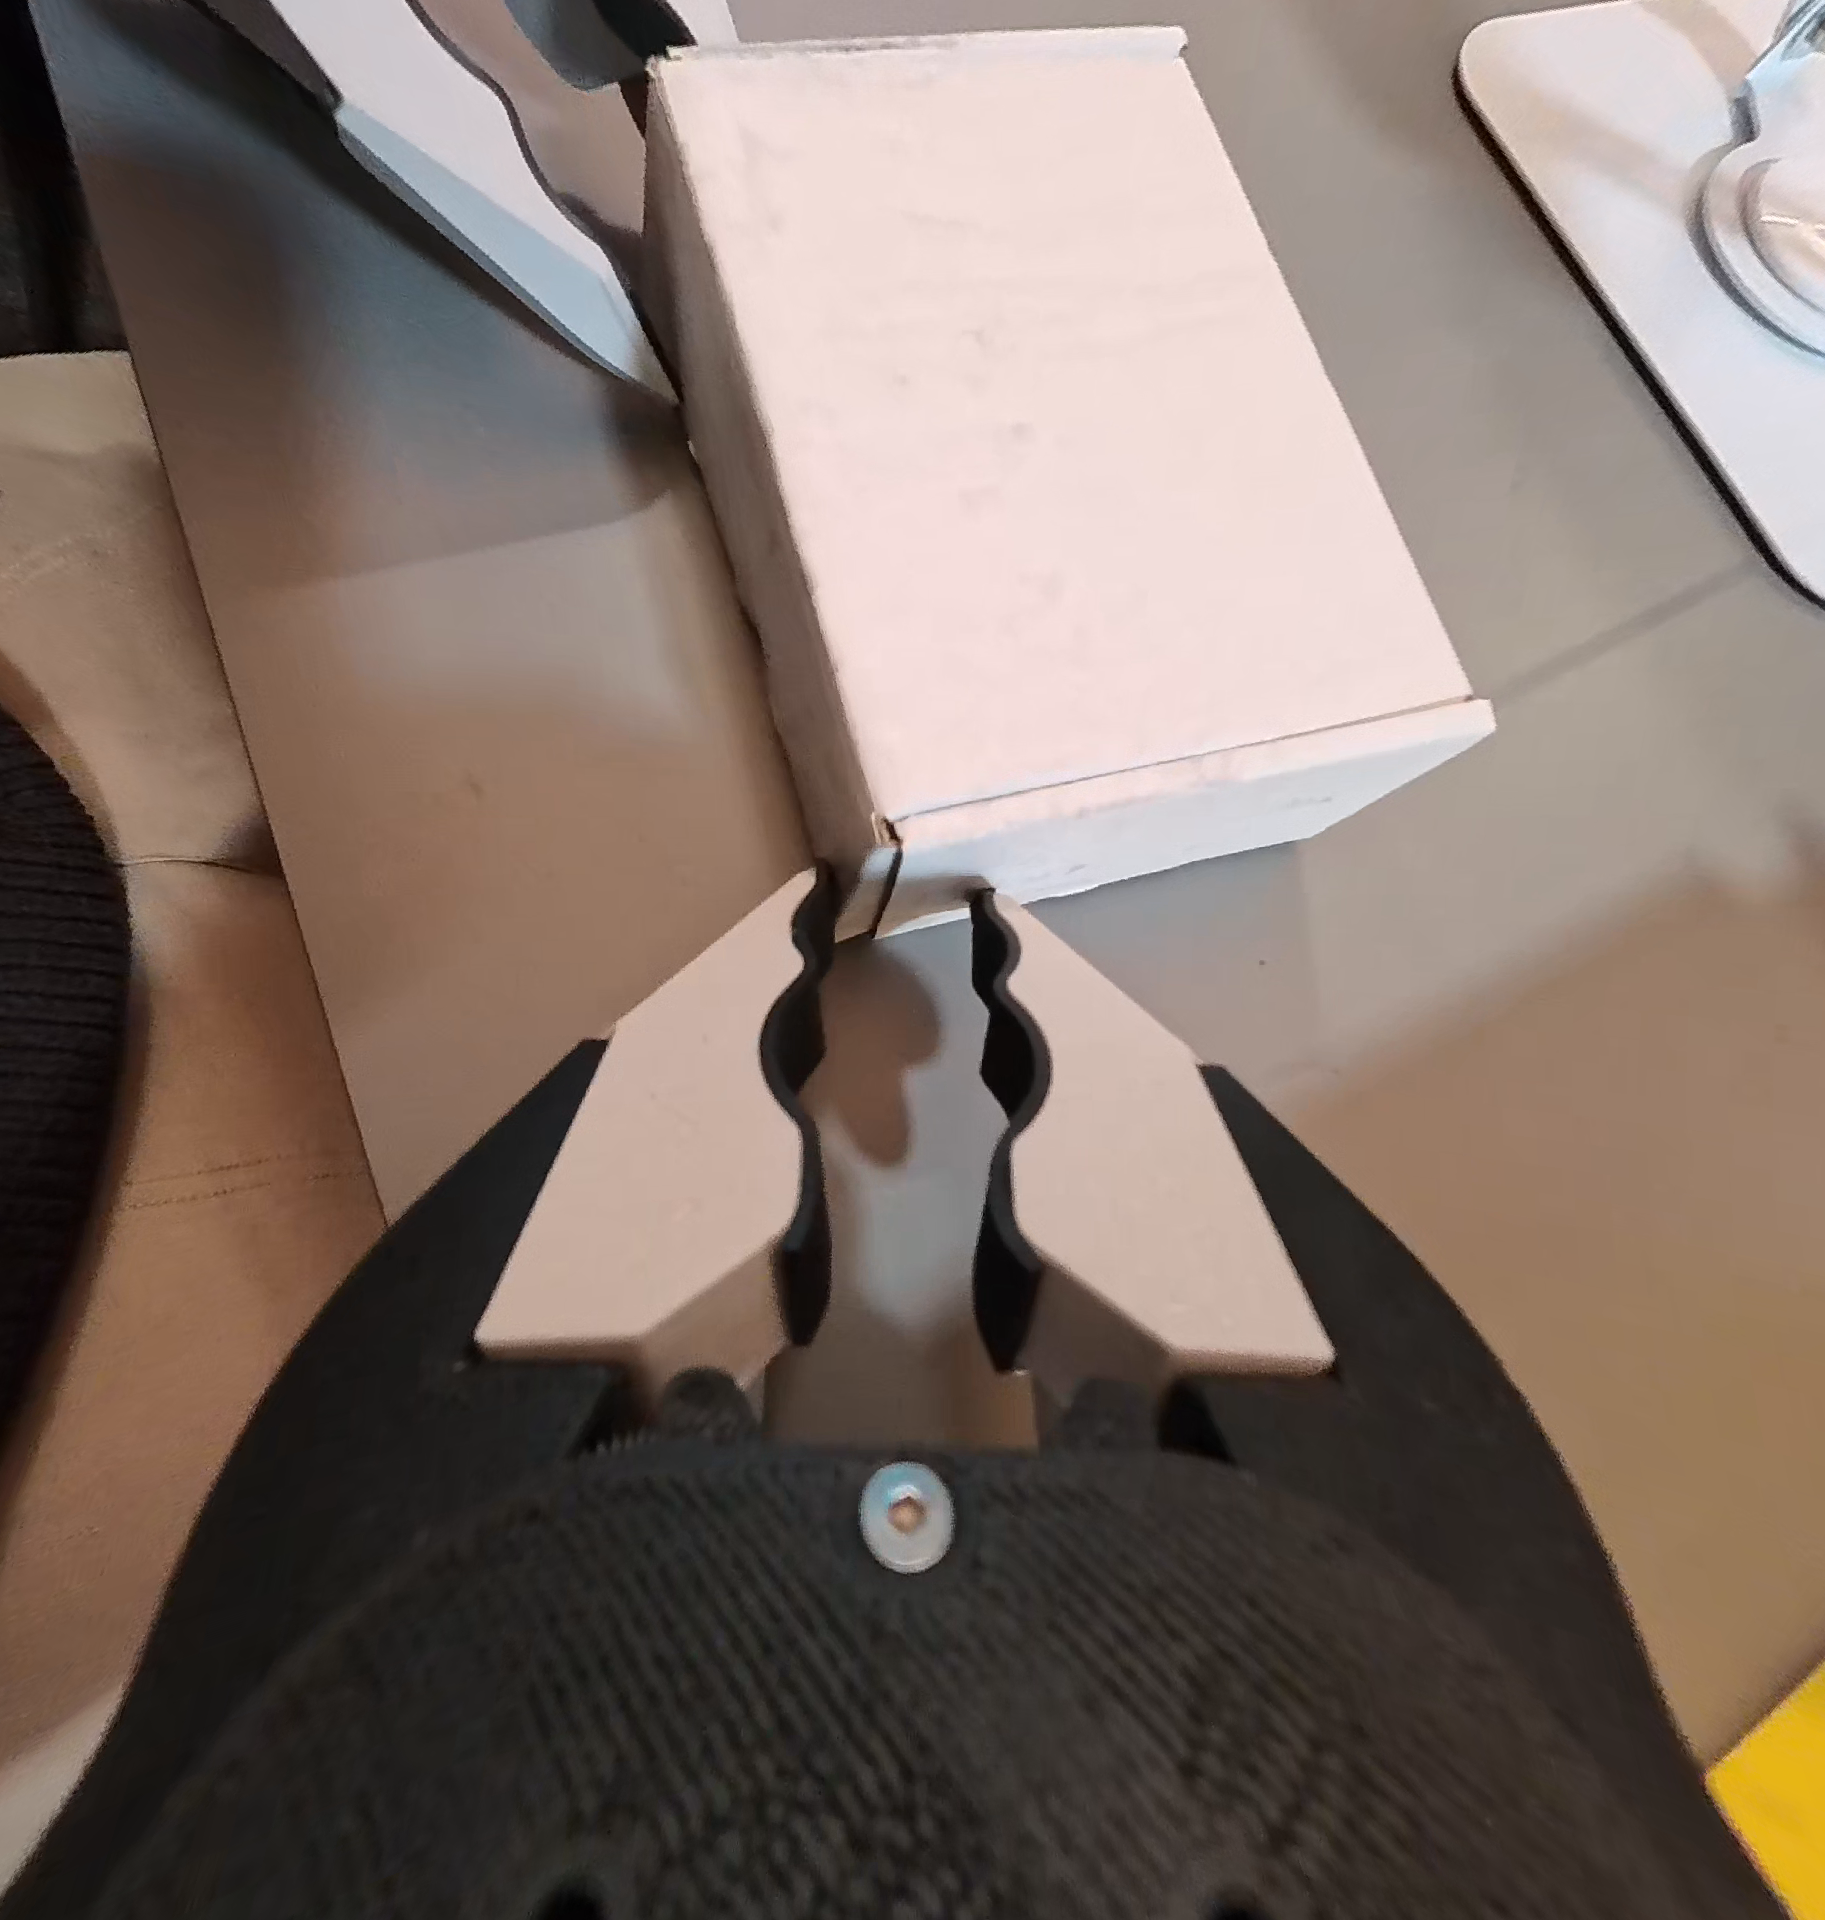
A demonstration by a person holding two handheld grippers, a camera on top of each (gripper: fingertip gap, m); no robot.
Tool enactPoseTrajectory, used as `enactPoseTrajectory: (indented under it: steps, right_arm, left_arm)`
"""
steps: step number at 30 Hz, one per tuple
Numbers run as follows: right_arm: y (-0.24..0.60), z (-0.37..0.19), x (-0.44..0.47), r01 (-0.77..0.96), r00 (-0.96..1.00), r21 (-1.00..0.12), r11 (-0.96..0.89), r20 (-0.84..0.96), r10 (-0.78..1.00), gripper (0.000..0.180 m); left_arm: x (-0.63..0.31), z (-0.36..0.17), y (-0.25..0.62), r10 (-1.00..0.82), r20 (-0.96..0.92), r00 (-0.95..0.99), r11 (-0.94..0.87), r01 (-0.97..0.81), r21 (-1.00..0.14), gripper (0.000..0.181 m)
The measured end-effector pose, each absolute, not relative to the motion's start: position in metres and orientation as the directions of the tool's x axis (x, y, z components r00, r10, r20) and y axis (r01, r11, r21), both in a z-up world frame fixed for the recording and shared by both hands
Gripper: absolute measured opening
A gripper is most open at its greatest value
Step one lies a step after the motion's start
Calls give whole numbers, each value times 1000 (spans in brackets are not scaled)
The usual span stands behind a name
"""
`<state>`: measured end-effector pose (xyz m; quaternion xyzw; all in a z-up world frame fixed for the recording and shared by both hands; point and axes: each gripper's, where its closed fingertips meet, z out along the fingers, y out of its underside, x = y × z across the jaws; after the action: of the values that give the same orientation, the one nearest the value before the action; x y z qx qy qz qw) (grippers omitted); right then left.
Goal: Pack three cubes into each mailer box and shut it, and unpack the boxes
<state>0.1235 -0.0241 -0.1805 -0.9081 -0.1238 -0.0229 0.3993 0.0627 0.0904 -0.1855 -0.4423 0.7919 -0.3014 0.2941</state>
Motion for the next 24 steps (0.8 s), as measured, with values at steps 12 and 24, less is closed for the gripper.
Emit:
enactPoseTrajectory:
  steps: [12,24]
  right_arm:
    - [-26,-180,129,212,974,-753,-623,113,195,26]
    - [-30,-184,134,259,964,-749,-610,164,208,31]
  left_arm:
    - [61,-186,87,-865,-216,-454,450,-508,-734,38]
    - [43,-185,71,-818,-93,-568,431,-497,-753,32]
